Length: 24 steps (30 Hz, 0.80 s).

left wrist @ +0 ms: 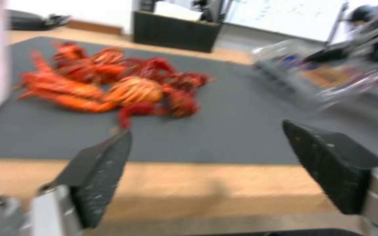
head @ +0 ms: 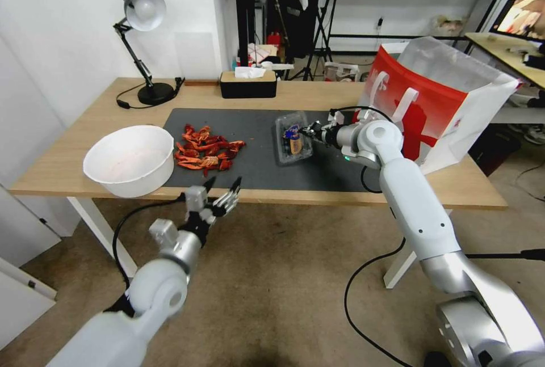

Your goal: Close the takeout container lid, then place the container into the takeout bag.

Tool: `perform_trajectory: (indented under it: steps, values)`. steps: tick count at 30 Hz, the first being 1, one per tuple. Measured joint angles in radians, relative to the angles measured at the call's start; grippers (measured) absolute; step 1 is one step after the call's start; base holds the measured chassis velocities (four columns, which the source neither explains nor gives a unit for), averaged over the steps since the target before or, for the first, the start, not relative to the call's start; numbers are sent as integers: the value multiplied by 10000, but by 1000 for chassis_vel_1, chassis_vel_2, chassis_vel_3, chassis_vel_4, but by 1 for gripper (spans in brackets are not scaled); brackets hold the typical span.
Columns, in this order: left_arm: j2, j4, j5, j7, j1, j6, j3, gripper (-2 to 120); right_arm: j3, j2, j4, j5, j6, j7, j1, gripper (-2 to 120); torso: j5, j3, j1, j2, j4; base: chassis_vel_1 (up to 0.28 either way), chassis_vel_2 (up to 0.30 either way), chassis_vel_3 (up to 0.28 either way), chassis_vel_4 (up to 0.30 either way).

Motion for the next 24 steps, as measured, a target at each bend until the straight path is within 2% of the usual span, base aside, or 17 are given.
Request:
perform_trajectory:
  steps: [1,3,6,15,17,24]
  values:
    - [-51,0,181,-261,125,-65,17,97,140,-121,201,62,61,-3,-102,0,-1,0,0,0,-6,0,0,0,0]
    - [-63,5,256,-493,252,-101,17,99,260,-285,479,143,203,-72,-184,0,2,0,0,0,-10,0,0,0,0]
    - [-42,49,306,-653,356,-151,-6,100,352,-427,810,214,361,-188,-187,0,-1,0,0,0,-3,0,0,0,0]
    - [-135,169,554,-718,750,-337,-260,100,579,-745,1607,135,899,-754,203,0,2,1,-1,-2,-3,0,0,0,0]
    - [-253,217,711,-720,982,-457,-376,100,759,-917,1903,-80,1264,-1038,503,0,-2,2,0,-2,-1,0,0,0,0]
    - [-399,227,813,-719,1346,-602,-588,100,1217,-1351,2424,-256,1733,-1129,984,0,0,1,-1,-2,-4,0,0,0,0]
